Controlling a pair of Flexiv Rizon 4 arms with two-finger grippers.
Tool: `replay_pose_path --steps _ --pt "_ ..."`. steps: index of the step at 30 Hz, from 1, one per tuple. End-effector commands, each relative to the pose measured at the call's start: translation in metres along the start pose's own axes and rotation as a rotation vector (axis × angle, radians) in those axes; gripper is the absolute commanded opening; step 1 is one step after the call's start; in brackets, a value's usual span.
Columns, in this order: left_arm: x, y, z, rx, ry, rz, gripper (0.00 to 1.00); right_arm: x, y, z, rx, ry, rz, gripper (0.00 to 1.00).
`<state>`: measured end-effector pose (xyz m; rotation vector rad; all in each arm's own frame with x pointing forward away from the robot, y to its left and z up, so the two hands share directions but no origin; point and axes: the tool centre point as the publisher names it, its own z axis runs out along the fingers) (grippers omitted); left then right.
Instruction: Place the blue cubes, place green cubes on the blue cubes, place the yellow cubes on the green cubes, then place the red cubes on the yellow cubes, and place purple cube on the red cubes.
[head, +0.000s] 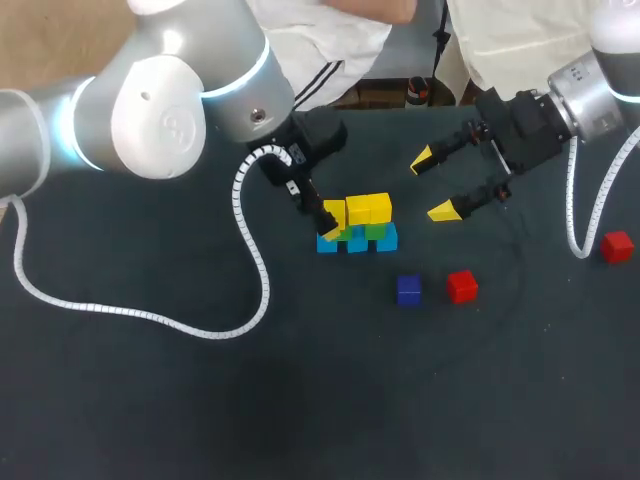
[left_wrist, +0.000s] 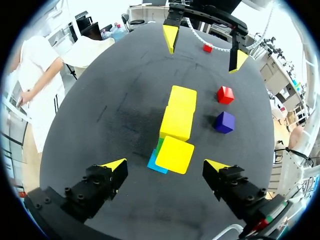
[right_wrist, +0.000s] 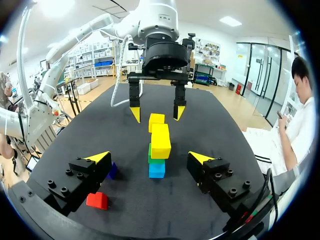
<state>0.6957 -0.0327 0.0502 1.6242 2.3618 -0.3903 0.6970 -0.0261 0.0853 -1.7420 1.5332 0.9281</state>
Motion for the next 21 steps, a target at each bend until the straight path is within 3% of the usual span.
replay_pose_path --steps 1,3,4,5,6,13,21 --pt "0.008 0.003 -0.010 -0.012 -0.024 0.013 1.00 0.000 0.000 0.000 0.001 -0.001 -0.001 1.00" --pt "0.013 0.007 -0.013 -0.008 -0.045 0.019 1.00 0.000 0.000 0.000 0.001 -0.001 -0.001 1.00" --pt "0.015 0.008 -0.015 -0.014 -0.045 0.021 0.68 0.000 0.000 0.000 0.001 -0.001 -0.001 1.00" --pt "0.016 0.009 -0.015 -0.017 -0.046 0.022 0.29 0.000 0.000 0.000 0.001 -0.001 -0.001 1.00" --pt "0.018 0.010 -0.015 -0.019 -0.048 0.024 0.00 0.000 0.000 0.000 0.001 -0.001 -0.001 1.00" --pt "0.024 0.011 -0.008 -0.036 -0.020 0.035 0.00 0.000 0.000 0.000 0.001 -0.001 -0.001 1.00" --pt "0.017 0.007 -0.003 -0.042 -0.005 0.051 0.00 0.000 0.000 0.000 0.001 -0.001 -0.001 1.00"
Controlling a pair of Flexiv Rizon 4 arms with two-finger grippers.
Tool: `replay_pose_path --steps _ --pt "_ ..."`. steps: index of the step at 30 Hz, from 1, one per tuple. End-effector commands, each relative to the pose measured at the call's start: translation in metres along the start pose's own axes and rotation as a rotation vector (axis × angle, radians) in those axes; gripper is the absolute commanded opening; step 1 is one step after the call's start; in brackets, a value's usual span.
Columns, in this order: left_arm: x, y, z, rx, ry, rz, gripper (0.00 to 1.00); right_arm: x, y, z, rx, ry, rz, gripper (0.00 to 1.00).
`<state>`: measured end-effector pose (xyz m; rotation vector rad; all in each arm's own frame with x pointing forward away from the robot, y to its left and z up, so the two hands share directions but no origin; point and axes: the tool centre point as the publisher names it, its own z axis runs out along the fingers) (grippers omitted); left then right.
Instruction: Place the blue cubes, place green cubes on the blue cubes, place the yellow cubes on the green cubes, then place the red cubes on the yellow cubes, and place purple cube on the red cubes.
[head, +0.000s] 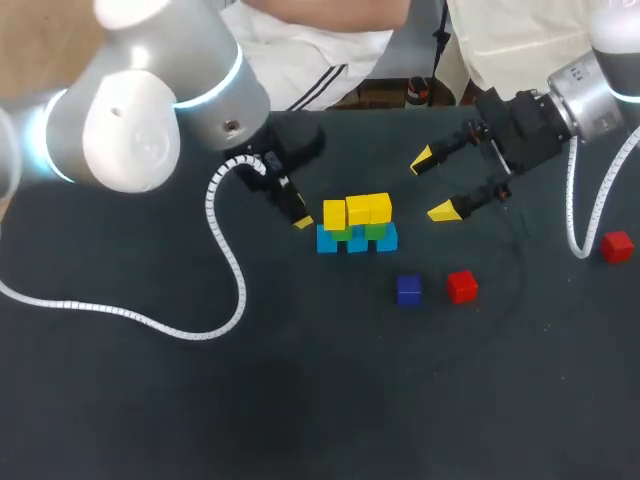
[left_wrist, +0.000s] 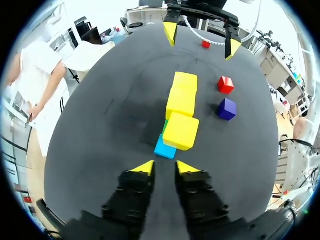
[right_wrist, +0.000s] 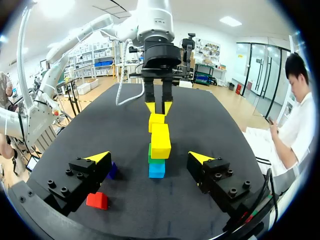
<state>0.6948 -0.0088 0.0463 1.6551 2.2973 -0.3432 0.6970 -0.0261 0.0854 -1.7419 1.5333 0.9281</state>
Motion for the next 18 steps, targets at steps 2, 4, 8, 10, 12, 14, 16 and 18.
replay_pose_path --steps 2,4,8,10,12,14,16,18 --pt "-0.0074 -0.0015 0.0018 -0.009 0.014 0.003 0.00 0.0001 0.0000 0.0001 0.001 -0.001 -0.001 1.00" --pt "-0.0082 -0.0016 0.0022 -0.009 0.016 0.002 0.00 0.0001 0.0000 0.0001 0.001 -0.001 -0.001 1.00" --pt "-0.0087 -0.0016 0.0027 -0.009 0.019 -0.004 0.00 0.0001 0.0000 0.0001 0.001 -0.001 -0.001 1.00" --pt "-0.0087 -0.0019 0.0029 -0.008 0.019 -0.006 0.00 0.0001 0.0000 0.0001 0.001 -0.001 -0.001 1.00" --pt "-0.0086 -0.0027 0.0033 -0.006 0.020 -0.008 0.00 0.0001 0.0000 0.0001 0.001 -0.001 -0.001 1.00" --pt "-0.0087 -0.0036 0.0038 -0.005 0.020 -0.010 0.00 0.0001 0.0000 0.0001 0.001 -0.001 -0.001 1.00" --pt "-0.0090 -0.0044 0.0041 -0.002 0.021 -0.011 0.00 0.0001 0.0000 0.0001 0.001 -0.001 -0.001 1.00" --pt "-0.0095 -0.0051 0.0041 0.000 0.021 -0.012 0.00 0.0001 0.0000 0.0001 0.001 -0.001 -0.001 1.00"
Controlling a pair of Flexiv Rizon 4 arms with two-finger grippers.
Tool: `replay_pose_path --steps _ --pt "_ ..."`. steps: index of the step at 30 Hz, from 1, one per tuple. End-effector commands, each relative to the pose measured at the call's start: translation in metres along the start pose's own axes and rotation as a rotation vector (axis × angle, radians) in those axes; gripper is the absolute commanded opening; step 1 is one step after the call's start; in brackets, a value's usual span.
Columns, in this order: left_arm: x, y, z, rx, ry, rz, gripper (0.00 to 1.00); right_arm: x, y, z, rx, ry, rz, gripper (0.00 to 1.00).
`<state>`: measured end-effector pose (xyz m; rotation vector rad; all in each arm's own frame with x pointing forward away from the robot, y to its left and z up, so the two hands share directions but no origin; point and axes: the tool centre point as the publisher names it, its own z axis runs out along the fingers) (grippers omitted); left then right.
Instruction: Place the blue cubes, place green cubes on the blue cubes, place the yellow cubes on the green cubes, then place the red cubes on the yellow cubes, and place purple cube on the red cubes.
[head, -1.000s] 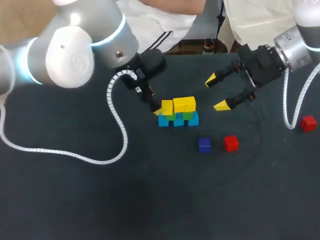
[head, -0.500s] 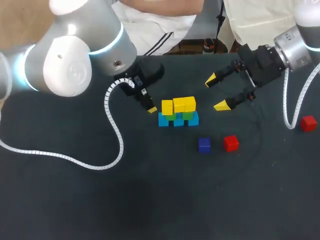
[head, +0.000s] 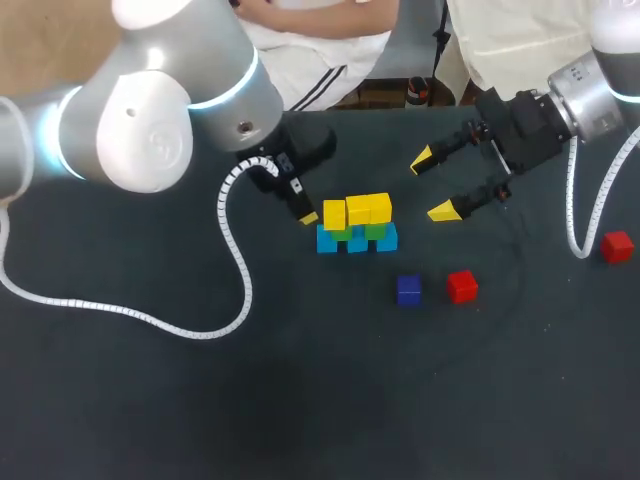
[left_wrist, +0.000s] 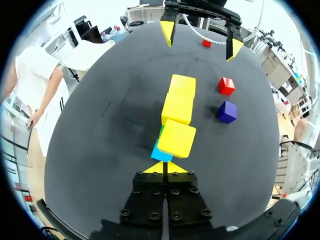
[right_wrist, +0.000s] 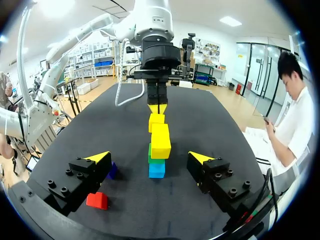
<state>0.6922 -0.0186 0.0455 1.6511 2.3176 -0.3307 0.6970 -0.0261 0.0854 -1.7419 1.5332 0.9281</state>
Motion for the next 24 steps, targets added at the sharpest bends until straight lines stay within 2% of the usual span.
replay_pose_path --steps 1,24 --pt "-0.0023 -0.0001 -0.0001 0.003 0.005 -0.002 0.00 0.0001 0.0000 0.0001 0.001 -0.001 -0.001 1.00" --pt "-0.0067 -0.0043 0.0008 0.029 -0.005 -0.013 0.00 0.0001 0.0000 0.0001 0.001 -0.001 -0.001 1.00"
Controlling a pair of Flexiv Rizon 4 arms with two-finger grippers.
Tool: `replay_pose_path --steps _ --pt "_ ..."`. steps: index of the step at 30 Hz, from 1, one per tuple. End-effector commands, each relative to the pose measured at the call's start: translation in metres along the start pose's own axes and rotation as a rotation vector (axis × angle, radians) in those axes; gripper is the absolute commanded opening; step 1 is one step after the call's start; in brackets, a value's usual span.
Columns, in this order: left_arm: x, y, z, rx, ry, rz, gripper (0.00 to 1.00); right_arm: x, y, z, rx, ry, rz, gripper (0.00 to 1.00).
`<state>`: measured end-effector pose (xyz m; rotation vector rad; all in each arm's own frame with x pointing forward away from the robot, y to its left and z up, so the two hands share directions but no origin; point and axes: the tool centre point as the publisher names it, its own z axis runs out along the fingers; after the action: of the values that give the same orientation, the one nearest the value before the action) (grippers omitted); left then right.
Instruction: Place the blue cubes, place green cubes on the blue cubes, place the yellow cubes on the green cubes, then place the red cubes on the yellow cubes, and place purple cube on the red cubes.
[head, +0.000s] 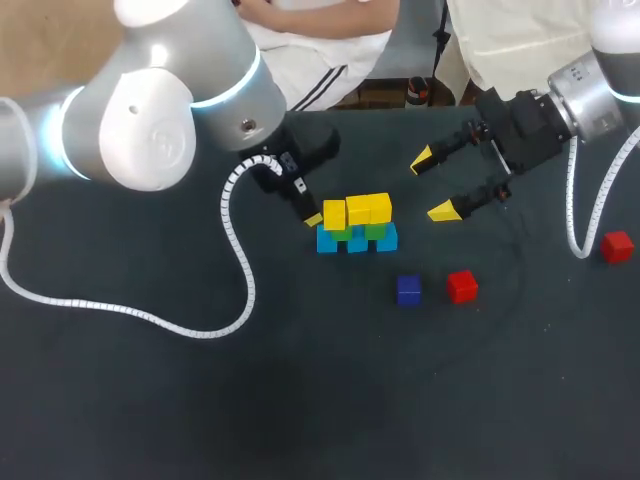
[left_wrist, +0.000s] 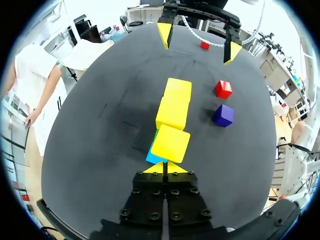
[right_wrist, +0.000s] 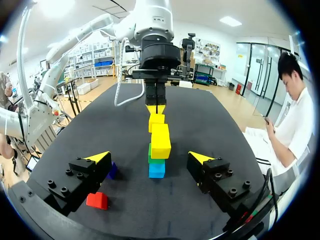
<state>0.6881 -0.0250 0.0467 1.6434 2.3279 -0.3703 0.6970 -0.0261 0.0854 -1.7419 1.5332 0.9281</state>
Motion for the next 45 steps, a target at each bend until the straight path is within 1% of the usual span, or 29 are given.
replay_pose_path --steps 1,27,45 --pt "-0.0024 0.0015 0.0000 0.006 0.003 0.000 0.00 0.0001 0.0000 0.0001 0.001 -0.001 -0.001 1.00" --pt "-0.0039 -0.0033 -0.0018 0.015 0.001 -0.009 0.00 0.0001 0.0000 0.0001 0.001 -0.001 -0.001 1.00" --pt "-0.0030 -0.0011 -0.0016 0.012 0.011 -0.017 0.00 0.0001 0.0000 0.0001 0.001 -0.001 -0.001 1.00"
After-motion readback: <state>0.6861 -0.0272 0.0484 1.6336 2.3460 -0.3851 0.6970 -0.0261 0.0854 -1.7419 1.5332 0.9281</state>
